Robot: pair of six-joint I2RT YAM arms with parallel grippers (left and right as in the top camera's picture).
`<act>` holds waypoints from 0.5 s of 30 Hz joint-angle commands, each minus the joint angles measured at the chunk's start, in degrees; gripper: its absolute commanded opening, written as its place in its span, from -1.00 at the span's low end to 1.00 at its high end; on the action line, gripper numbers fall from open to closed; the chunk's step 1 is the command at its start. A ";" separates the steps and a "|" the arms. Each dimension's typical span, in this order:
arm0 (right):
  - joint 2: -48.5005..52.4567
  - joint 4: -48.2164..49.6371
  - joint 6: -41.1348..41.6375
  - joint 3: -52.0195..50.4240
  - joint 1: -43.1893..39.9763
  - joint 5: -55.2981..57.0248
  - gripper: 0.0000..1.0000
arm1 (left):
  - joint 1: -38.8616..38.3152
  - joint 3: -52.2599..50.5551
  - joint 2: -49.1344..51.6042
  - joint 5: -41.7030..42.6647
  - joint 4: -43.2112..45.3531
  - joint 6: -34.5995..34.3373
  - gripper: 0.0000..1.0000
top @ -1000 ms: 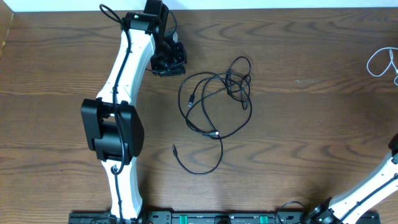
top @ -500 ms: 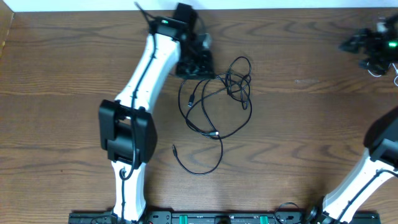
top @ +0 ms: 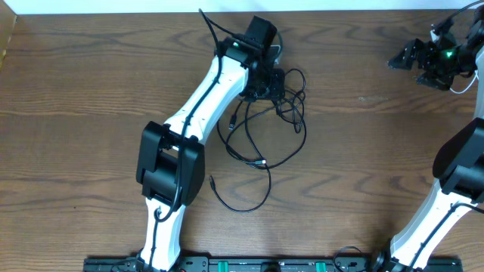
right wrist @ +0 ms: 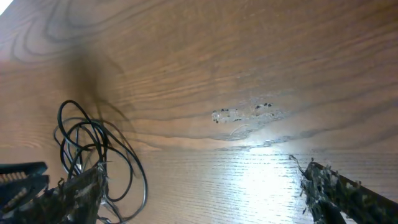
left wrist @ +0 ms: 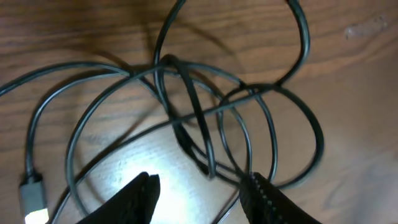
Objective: Untangle cables
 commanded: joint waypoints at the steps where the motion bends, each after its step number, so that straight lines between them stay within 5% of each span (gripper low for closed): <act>1: -0.26 -0.04 -1.27 -0.55 0.13 0.20 0.98 | -0.94 -3.58 0.17 -1.46 3.74 -4.98 -0.03; 9: -0.26 -0.07 -1.27 -0.55 0.39 -0.87 0.99 | -2.97 -9.94 0.17 -1.53 12.39 -6.99 -0.07; 10: -0.26 -0.11 -1.27 -0.55 0.52 -0.90 0.98 | -3.15 -10.47 0.17 -2.19 12.76 -7.02 -0.17; 12: -0.26 -0.37 -1.27 -0.55 1.05 -0.90 0.99 | -3.30 -10.78 0.17 -3.85 12.22 -6.99 -0.80; 15: -0.26 -0.72 -1.31 -0.55 2.49 -0.87 0.99 | -3.37 -10.62 -0.31 -6.69 11.37 -6.93 -0.85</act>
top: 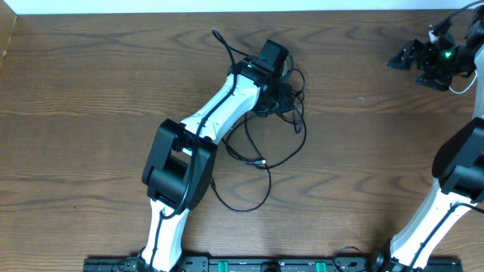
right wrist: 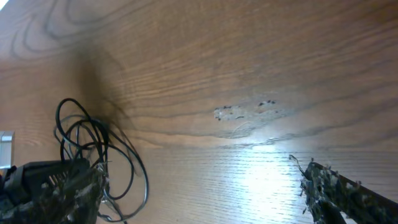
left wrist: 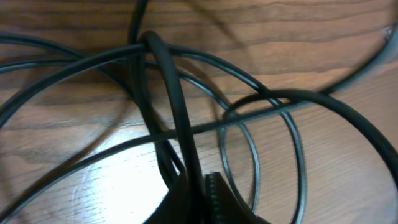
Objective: Untangle cables
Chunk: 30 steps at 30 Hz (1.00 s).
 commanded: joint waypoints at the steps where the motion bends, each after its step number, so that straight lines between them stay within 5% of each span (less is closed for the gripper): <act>1: -0.26 -0.39 -1.29 -0.37 2.62 -0.83 0.99 | 0.22 0.22 -0.90 -5.11 -1.11 -0.39 -0.85; 7: -0.26 -1.05 -5.75 -0.37 6.21 -6.01 0.98 | 1.31 6.14 -10.67 -9.35 -7.82 3.78 -0.85; 18: -3.78 -1.20 -22.88 -0.37 12.02 -37.97 0.84 | 1.42 7.43 -32.72 -9.31 -9.46 4.96 -0.85; 30: -12.92 -1.90 -21.68 -0.37 17.81 -37.29 0.90 | 5.81 7.43 -33.64 -8.90 -8.98 -0.07 -0.85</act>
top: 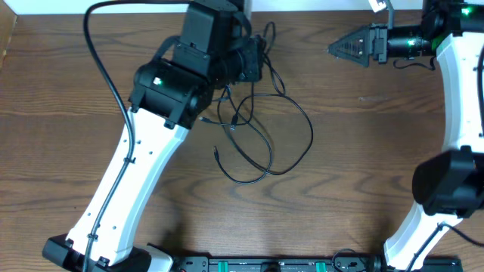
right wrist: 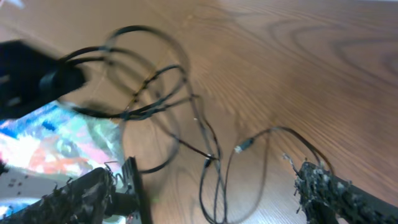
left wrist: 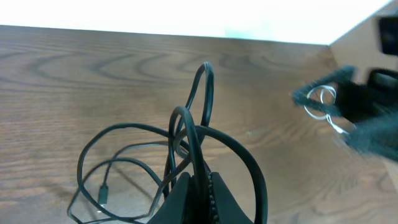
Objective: Untangle cables
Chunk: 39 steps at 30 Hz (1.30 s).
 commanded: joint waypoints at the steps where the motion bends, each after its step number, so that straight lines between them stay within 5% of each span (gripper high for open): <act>1: -1.01 -0.22 1.29 -0.04 2.80 1.25 0.91 | 2.56 -0.09 -0.57 -0.35 0.17 -3.30 -0.85; 19: -0.66 7.39 -3.78 -0.09 24.02 20.79 0.69 | 4.50 -0.09 -0.55 -0.35 -0.11 -8.00 -0.85; 23: -0.50 10.25 -2.73 -0.87 26.69 29.40 0.30 | 4.48 -0.09 -0.55 -0.33 -0.11 -8.50 -0.85; 28: -0.28 17.94 6.86 -3.50 27.89 39.82 -0.97 | 4.74 -0.09 -0.59 -0.33 -0.46 -8.63 -0.85; 34: -0.28 21.29 26.03 -4.50 23.98 56.13 -0.98 | 6.99 -0.09 -1.51 -0.37 -3.93 -7.23 -0.85; 39: -0.28 19.82 31.52 -4.50 17.16 61.26 -0.98 | 11.76 -0.09 -3.21 -0.61 -8.96 -4.74 -0.85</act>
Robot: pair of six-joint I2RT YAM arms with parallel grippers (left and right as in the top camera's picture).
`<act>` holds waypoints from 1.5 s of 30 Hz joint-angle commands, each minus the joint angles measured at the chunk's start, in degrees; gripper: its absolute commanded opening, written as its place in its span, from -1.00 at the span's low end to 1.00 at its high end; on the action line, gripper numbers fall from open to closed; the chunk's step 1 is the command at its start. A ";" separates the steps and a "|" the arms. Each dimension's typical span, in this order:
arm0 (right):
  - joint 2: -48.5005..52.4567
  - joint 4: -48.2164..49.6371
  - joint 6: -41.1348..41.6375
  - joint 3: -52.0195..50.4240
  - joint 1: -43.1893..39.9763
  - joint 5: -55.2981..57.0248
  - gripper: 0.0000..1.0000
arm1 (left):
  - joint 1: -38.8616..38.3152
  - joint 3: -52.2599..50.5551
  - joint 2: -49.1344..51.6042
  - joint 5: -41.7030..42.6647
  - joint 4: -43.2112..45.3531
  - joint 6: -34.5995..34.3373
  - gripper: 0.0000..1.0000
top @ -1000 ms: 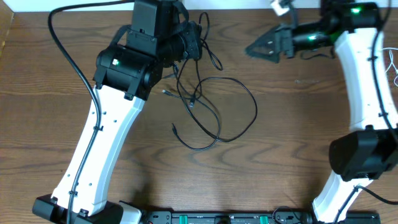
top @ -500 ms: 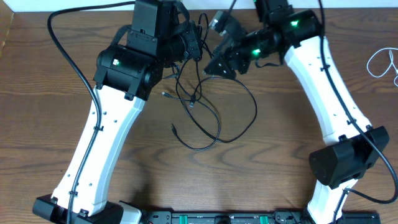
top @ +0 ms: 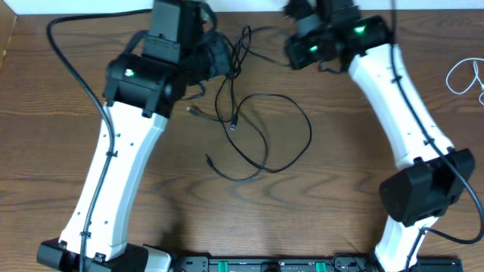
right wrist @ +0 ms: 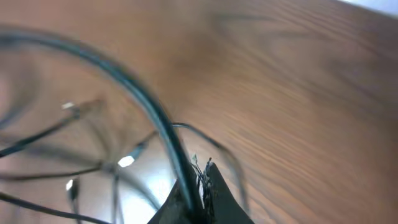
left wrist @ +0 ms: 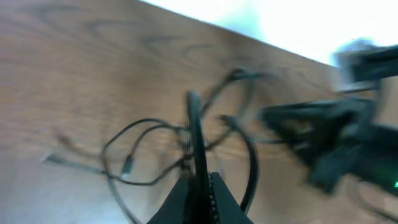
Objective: Untangle cables
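Note:
A tangle of thin black cables (top: 265, 132) hangs from the back of the wooden table (top: 68, 91) down onto its middle, with small plug ends (top: 234, 126) loose among the loops. My left gripper (top: 225, 59) is raised at the back and shut on a black strand (left wrist: 194, 134), which runs up between the jaws (left wrist: 200, 185). My right gripper (top: 293, 51) is close to its right, shut on another black strand (right wrist: 155, 118) of the same bundle (right wrist: 198, 186). Both wrist views are blurred.
A thin white wire (top: 463, 75) lies coiled at the far right edge. The table's back edge meets a white wall just behind both grippers. The arms' base rail (top: 265, 264) runs along the front.
My right gripper was open at the back right, pointing at the bundle; now it is shut on a strand next to the left gripper. The left gripper has shifted slightly left, still holding its strand.
My left gripper was open over the tangle lying on the table, the right arm far off at the right. Then the left shut on a strand. Then it held the bundle raised at the back, the right open nearby. Now both hold strands.

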 commanded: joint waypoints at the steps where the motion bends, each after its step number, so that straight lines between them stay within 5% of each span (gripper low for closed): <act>1: 0.33 -0.98 8.68 -0.42 -5.99 9.42 -0.98 | 4.07 -0.09 -3.19 -0.61 -2.64 3.02 -0.85; 8: 0.33 -5.90 15.65 -0.42 -16.57 22.58 -0.98 | 12.02 -0.09 -3.72 -5.68 -11.28 6.10 -0.85; 17: 0.35 -11.87 20.31 -0.44 -30.84 25.05 -0.98 | 21.75 -0.09 -3.72 -20.24 -14.73 7.26 -0.85; 29: 0.63 -14.49 20.24 -0.46 -40.59 22.60 -0.98 | 38.03 -0.09 -3.72 -21.40 -12.44 7.06 -0.85; 40: 0.72 -13.29 -3.89 -0.46 -33.24 -6.25 -0.97 | 35.26 -0.09 -3.72 -3.91 -11.82 11.65 -0.85; 43: 0.72 -13.35 -7.13 -0.46 -29.07 -7.98 -0.62 | 32.68 -0.09 -3.72 -0.11 -12.09 12.63 -0.85; 45: 0.72 -13.49 -10.03 -0.46 -26.32 -9.73 0.13 | 31.15 -0.09 -3.72 2.86 -12.24 12.70 -0.86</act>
